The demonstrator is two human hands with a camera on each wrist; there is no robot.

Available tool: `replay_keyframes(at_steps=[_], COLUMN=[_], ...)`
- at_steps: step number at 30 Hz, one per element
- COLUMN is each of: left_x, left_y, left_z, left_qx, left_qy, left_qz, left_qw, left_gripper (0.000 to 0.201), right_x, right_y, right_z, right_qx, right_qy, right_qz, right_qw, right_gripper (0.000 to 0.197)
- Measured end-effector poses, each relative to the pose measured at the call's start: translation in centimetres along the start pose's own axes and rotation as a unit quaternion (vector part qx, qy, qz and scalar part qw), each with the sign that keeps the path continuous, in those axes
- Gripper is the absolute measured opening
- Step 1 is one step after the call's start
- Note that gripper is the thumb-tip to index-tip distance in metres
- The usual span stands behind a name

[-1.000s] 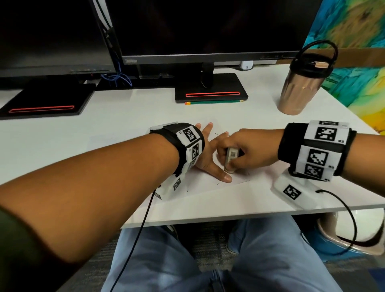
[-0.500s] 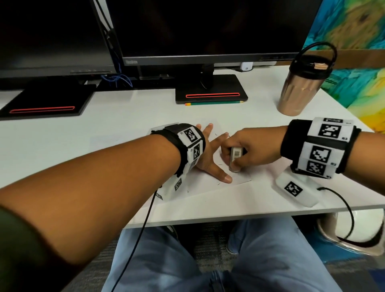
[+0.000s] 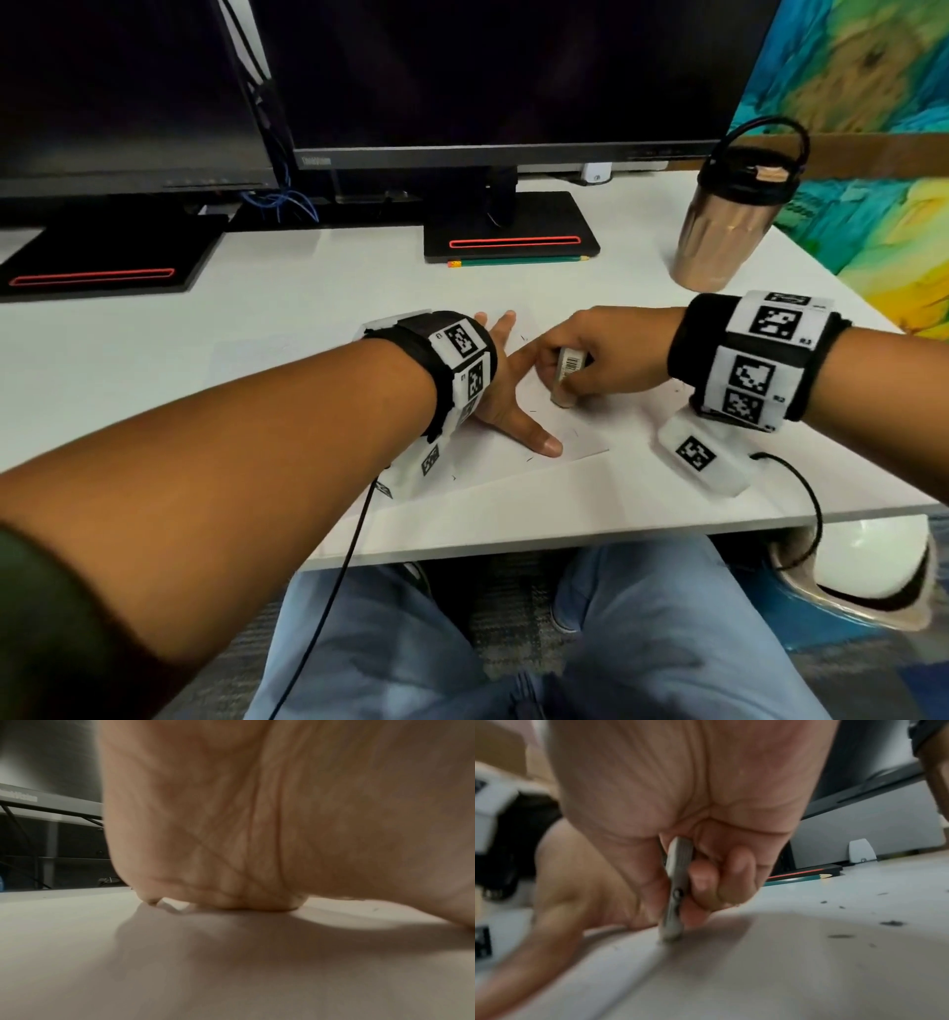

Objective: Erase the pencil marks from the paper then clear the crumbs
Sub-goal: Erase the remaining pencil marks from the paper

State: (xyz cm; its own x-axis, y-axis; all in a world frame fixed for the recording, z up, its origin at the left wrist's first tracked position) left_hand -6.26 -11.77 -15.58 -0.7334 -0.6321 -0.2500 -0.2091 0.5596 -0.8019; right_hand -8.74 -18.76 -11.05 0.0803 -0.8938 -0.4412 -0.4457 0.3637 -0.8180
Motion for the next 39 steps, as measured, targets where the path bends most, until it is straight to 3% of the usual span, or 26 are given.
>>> replay_keyframes(at_steps=[2, 5, 9, 10, 13, 15, 18, 23, 27, 34, 39], left_x=[0.0, 0.1, 0.0, 0.1, 0.0, -0.6, -1.4, -1.0, 0.7, 2.4, 2.5], left_y=[0.0, -0.1, 0.0, 0.0, 0.1, -0.1, -0.6, 0.6, 1.1, -0.6, -0.9], left_z=[-0.1, 0.0, -0.3, -0.3, -0.1, -0.2, -1.2, -2.4, -2.0, -1.7, -1.7], left_qx=[0.002, 0.003, 0.004, 0.003, -0.001, 0.008, 0.028, 0.005, 0.0, 0.035, 0.015], left_qy=[0.0, 0.003, 0.002, 0.001, 0.0, -0.001, 0.021, 0.059, 0.057, 0.073, 0.078], left_qz=[-0.003, 0.003, -0.001, -0.003, -0.02, -0.047, -0.052, 0.013, 0.019, 0.037, 0.068], left_qw=[1.0, 1.0, 1.0, 1.0, 1.0, 0.999, 0.998, 0.998, 0.998, 0.996, 0.995], left_gripper=[0.129, 0.128, 0.128, 0.128, 0.127, 0.129, 0.134, 0.113, 0.102, 0.11, 0.108], right_x=[-0.2, -0.9, -0.4, -0.4, -0.8, -0.6, 0.4, 0.1, -0.1, 1.1, -1.1], right_y=[0.6, -0.7, 1.6, 1.6, -1.3, -3.7, -4.6, -1.0, 0.9, -0.1, 1.2], right_z=[-0.1, 0.1, -1.2, -1.7, -2.8, -4.3, -6.2, -5.6, -4.1, -3.4, -3.3], right_qx=[-0.035, 0.038, -0.103, -0.101, 0.06, 0.176, 0.249, 0.205, 0.168, 0.174, 0.142], right_qy=[0.012, 0.003, 0.055, 0.06, 0.03, 0.017, 0.028, 0.045, 0.052, 0.088, 0.029], right_qz=[0.0, -0.045, -0.018, -0.017, -0.002, 0.026, 0.127, 0.225, 0.118, 0.051, -0.023], right_qw=[0.999, 0.998, 0.993, 0.993, 0.998, 0.984, 0.96, 0.951, 0.977, 0.979, 0.989], right_gripper=[0.005, 0.006, 0.005, 0.005, 0.003, 0.007, 0.008, 0.004, 0.008, 0.011, 0.01])
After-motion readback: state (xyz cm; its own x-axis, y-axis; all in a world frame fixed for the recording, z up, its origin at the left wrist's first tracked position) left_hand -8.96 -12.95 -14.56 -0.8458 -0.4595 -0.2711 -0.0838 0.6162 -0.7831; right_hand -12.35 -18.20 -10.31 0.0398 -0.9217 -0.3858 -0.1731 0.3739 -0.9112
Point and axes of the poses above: each hand's wrist, its own z-axis towards the middle knuckle, its own y-axis out of the palm, x = y × z, the point moved 10 cm from there along z, towards the middle knuckle, and after that the axes turned 8 degrees about z, right-handed, at the moved point
